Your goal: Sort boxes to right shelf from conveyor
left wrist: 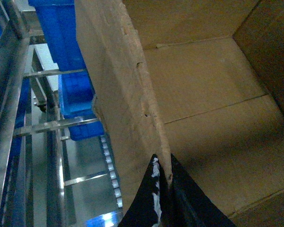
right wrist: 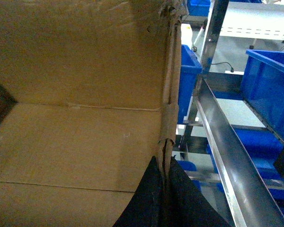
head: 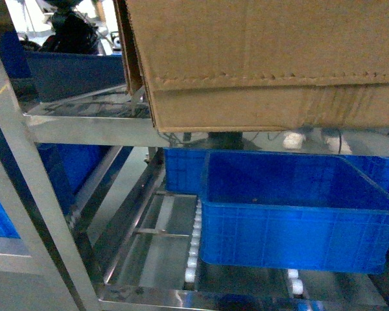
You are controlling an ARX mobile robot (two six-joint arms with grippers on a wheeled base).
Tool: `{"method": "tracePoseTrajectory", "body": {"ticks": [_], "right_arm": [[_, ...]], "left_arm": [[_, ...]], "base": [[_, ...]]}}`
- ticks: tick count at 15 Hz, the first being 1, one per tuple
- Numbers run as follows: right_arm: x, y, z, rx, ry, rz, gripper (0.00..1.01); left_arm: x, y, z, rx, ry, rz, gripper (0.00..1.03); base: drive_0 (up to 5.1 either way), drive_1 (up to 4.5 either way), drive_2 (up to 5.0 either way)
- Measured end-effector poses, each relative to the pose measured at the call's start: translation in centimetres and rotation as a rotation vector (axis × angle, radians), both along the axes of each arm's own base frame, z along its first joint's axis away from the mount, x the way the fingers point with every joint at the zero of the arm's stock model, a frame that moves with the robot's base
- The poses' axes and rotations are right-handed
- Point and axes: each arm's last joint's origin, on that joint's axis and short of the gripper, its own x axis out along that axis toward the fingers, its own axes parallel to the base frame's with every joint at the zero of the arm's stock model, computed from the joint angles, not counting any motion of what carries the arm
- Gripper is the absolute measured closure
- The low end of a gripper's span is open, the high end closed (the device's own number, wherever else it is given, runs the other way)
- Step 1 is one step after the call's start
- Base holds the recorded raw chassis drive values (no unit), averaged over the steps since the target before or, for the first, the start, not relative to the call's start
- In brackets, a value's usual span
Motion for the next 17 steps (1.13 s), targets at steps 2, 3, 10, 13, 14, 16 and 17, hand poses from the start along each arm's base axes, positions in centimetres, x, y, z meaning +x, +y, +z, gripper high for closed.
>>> {"method": "tracePoseTrajectory", "body": {"ticks": [2, 3, 10, 13, 14, 16, 17], "right_arm": [[2.0, -0.2, 0.2, 0.012, -0.004, 0.002, 0.99], [2.7, -0.2, 0.5, 0.019, -0.007, 0.002, 0.99], [6.7, 0.7, 0.3, 0.039, -0.006, 0.026, 0.99], [7.6, 1.4, -0.6, 0.039, 0.011, 0.043, 0.99], [7.6, 1.5, -0.6, 0.039, 0.011, 0.045, 0.99], [7.6, 1.5, -0.6, 0.042, 0.003, 0.042, 0.93], [7.6, 1.8, -0.5, 0.060, -0.008, 0.046, 0.77]], "left_arm": [[2.3, -0.5, 0.6, -0.011, -0.006, 0.005, 1.01], [3.3, -0.7, 0.7, -0.006, -0.005, 0.006, 1.01], [7.2, -0.8, 0.7, 0.015, -0.038, 0.055, 1.01], [7.7, -0.3, 0.5, 0.025, -0.045, 0.068, 1.01], [7.8, -0.3, 0.5, 0.030, -0.046, 0.067, 1.01], [8.2, -0.2, 0.4, 0.021, -0.049, 0.054, 0.95], [8.7, -0.2, 0.2, -0.014, -0.050, 0.021, 0.78]], "base": [[0.0, 0.00, 0.0], [0.0, 0.00, 0.0], [0.0, 0.00, 0.0], [0.0, 0.00, 0.0], [0.0, 0.00, 0.0], [0.0, 0.00, 0.0], [0.0, 0.00, 0.0]]}}
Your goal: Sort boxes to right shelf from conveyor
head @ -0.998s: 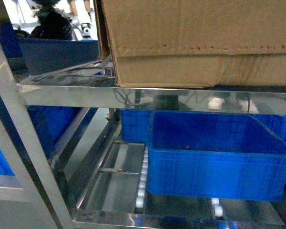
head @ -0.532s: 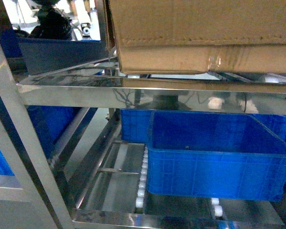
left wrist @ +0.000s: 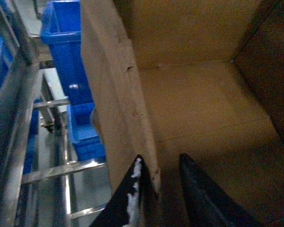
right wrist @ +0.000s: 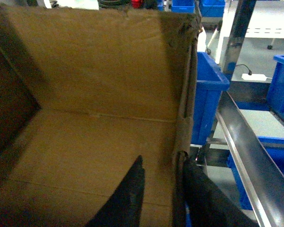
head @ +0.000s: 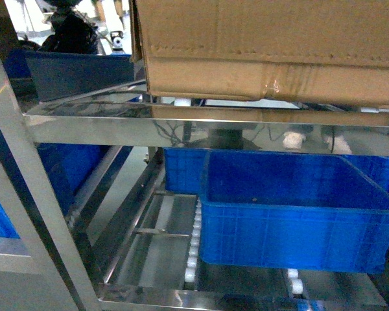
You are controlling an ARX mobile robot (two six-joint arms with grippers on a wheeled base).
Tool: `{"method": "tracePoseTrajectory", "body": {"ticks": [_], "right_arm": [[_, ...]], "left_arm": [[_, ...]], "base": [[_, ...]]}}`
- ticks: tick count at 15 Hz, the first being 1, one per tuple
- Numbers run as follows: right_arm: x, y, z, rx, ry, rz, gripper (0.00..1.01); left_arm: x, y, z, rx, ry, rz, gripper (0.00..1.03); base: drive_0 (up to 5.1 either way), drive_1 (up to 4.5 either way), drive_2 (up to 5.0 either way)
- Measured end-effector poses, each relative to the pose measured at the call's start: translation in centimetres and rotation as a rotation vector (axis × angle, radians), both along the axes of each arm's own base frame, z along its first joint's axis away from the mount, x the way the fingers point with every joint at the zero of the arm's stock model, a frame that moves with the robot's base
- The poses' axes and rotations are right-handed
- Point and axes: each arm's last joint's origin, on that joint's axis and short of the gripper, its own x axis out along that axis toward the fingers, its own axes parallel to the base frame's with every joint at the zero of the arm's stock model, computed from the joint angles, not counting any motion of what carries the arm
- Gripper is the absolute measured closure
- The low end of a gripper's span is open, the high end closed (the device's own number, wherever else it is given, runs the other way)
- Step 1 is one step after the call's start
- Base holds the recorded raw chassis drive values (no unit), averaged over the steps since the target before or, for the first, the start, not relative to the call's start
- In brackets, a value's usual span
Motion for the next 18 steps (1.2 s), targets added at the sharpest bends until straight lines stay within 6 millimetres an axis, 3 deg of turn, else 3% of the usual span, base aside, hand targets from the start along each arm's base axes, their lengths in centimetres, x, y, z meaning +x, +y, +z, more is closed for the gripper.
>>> {"method": "tracePoseTrajectory", "body": {"ticks": [4, 5, 6, 11, 16, 18], "right_arm": [[0.0, 2.1, 0.8, 0.065, -0.104, 0.061, 0.27], [0.0, 2.4, 0.8, 0.074, -0.117, 0.057, 0.10], [0.0, 2.1, 0.8, 0.075, -0.123, 0.045, 0.01], [-0.4, 1.7, 1.0, 0.045, -0.220, -0.006, 0.03], [-3.8, 1.7, 0.5, -0.037, -0.379, -0.093, 0.03], [-6.3, 1.7, 0.1, -0.044, -0.434, -0.123, 0.03]], "left_arm": [[0.4, -1.1, 0.4, -0.137, -0.034, -0.085, 0.28], [0.2, -1.6, 0.7, -0.163, -0.045, -0.109, 0.12], [0.1, -1.9, 0.9, -0.178, -0.054, -0.120, 0.03], [-0.1, -1.2, 1.6, -0.223, -0.106, -0.096, 0.05], [-3.7, -0.3, -0.1, -0.225, -0.162, -0.077, 0.05], [-5.8, 0.4, -1.8, -0.224, -0.178, -0.066, 0.05]], "base": [[0.0, 0.00, 0.0], [0.0, 0.00, 0.0], [0.0, 0.00, 0.0], [0.0, 0.00, 0.0], [0.0, 0.00, 0.0], [0.0, 0.00, 0.0]]}}
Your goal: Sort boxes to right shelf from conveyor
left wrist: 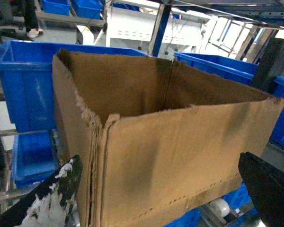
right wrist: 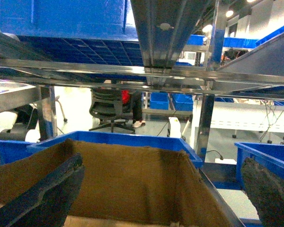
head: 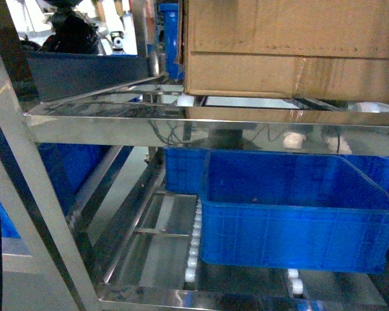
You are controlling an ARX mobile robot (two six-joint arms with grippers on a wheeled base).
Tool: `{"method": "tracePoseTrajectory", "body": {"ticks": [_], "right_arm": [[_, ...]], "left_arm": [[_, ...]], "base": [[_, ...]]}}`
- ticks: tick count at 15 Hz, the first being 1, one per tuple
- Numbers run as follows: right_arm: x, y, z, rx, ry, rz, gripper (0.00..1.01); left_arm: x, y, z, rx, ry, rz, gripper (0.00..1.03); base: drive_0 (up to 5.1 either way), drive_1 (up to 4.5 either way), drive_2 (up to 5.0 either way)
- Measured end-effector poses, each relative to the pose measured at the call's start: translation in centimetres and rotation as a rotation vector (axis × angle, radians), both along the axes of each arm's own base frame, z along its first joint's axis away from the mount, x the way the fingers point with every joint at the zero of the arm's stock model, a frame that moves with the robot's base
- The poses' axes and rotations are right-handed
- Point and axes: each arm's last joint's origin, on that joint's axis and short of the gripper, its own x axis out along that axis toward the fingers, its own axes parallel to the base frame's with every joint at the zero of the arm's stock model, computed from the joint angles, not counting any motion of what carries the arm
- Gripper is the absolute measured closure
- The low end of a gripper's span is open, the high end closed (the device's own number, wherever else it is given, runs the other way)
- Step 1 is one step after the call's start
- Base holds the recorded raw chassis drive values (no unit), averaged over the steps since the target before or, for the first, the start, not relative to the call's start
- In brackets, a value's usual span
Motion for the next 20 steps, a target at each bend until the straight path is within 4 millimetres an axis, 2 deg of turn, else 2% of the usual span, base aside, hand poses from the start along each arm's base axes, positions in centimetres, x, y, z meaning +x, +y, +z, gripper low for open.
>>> {"method": "tracePoseTrajectory", "body": {"ticks": [1, 2, 3, 5, 6, 9, 10, 12, 17, 18, 20], "right_arm": [[-5.0, -0.7, -1.1, 0.021, -0.055, -0.026, 0.03], [-7.5, -1.1, -1.5, 0.017, -0.024, -0.010, 0.03], [-10.9, -1.7, -2.7, 0.009, 0.052, 0.017, 0.03], [-14.5, -2.9, -4.1, 0.033, 0.175, 0.015, 0.03], [-15.2, -3.2, -3.9, 0.064, 0.173, 0.014, 0.03], [-15.3, -3.1, -3.8, 0.074, 0.184, 0.019, 0.04], [-15.3, -3.2, -3.9, 0.065, 0.211, 0.009, 0.08], [-15.7, -3.3, -5.0, 0.041, 0.237, 0.002, 0.19], [-16.9, -3.8, -7.6, 0.027, 0.253, -0.009, 0.35], [-17.2, -4.0, -8.4, 0.025, 0.256, -0.019, 0.41], [-18.3, -4.3, -10.5, 0.018, 0.251, -0.013, 0.61]], "left_arm": [[-4.4, 1.5, -2.4, 0.009, -0.030, 0.043, 0.05], [-7.1, 2.7, -2.4, 0.017, -0.048, 0.072, 0.05], [-11.0, 4.4, -2.8, 0.047, -0.054, 0.129, 0.05], [-14.6, 6.3, -4.7, 0.083, -0.007, 0.182, 0.05], [-14.5, 6.4, -4.6, 0.079, -0.016, 0.194, 0.05], [-14.3, 6.4, -4.8, 0.085, -0.004, 0.193, 0.05], [-14.3, 6.3, -4.8, 0.090, -0.021, 0.205, 0.06], [-14.7, 6.4, -5.1, 0.100, -0.135, 0.326, 0.16], [-16.1, 8.3, -7.0, 0.145, -0.188, 0.504, 0.32], [-16.4, 8.9, -7.8, 0.156, -0.190, 0.533, 0.38], [-17.5, 10.3, -10.1, 0.182, -0.184, 0.555, 0.58]], "base": [[0.0, 0.00, 0.0], [0.0, 0.00, 0.0], [0.0, 0.00, 0.0], [0.0, 0.00, 0.0], [0.0, 0.00, 0.0], [0.0, 0.00, 0.0], [0.0, 0.00, 0.0], [0.0, 0.00, 0.0], [0.0, 0.00, 0.0], [0.0, 0.00, 0.0], [0.0, 0.00, 0.0]]}}
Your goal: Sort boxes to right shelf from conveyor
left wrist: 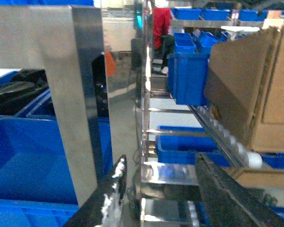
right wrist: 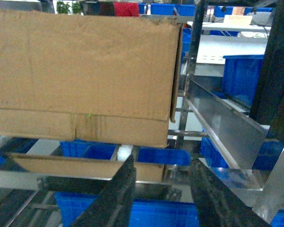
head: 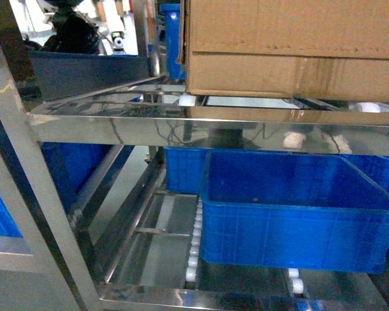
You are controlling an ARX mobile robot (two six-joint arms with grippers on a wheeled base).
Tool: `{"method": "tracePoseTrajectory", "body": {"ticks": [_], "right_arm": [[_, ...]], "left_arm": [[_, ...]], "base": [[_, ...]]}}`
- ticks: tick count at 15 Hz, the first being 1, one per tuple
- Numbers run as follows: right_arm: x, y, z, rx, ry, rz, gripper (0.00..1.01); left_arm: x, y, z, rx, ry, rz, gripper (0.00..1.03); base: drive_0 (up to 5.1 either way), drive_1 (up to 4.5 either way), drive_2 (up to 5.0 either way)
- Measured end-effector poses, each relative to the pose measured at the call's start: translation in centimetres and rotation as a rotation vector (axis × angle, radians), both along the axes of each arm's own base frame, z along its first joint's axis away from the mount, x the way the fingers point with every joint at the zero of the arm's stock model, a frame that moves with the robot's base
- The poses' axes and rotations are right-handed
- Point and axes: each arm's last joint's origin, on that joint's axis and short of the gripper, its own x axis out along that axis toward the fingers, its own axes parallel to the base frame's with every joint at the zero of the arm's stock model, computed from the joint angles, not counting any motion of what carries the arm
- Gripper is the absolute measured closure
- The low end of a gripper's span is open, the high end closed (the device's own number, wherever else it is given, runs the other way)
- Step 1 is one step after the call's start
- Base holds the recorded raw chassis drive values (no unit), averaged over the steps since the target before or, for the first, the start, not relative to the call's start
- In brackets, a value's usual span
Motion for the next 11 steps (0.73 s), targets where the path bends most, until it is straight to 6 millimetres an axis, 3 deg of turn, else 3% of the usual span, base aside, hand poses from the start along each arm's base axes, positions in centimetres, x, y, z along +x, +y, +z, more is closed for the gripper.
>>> {"method": "tracePoseTrajectory", "body": {"ticks": [3, 4, 11], "right_arm": [[-1.6, -1.3, -3.3, -0.002, 0.017, -0.021, 0.97], [-2.1, -1.2, -4.1, -0.006, 0.016, 0.003, 0.99], [-4.5, -1.2, -7.7, -0.006, 0.013, 0.000, 0.99]], "left_arm": [[-1.9, 1.5, -3.1, 0.011, 0.012, -0.009, 0.94], [-2.4, 1.9, -3.8, 0.014, 0.011, -0.005, 1.01], [-5.2, 4.0, -7.2, 0.015, 0.010, -0.012, 1.01]], "base": [[0.0, 0.00, 0.0], [0.0, 0.00, 0.0], [0.0, 0.00, 0.0]]}}
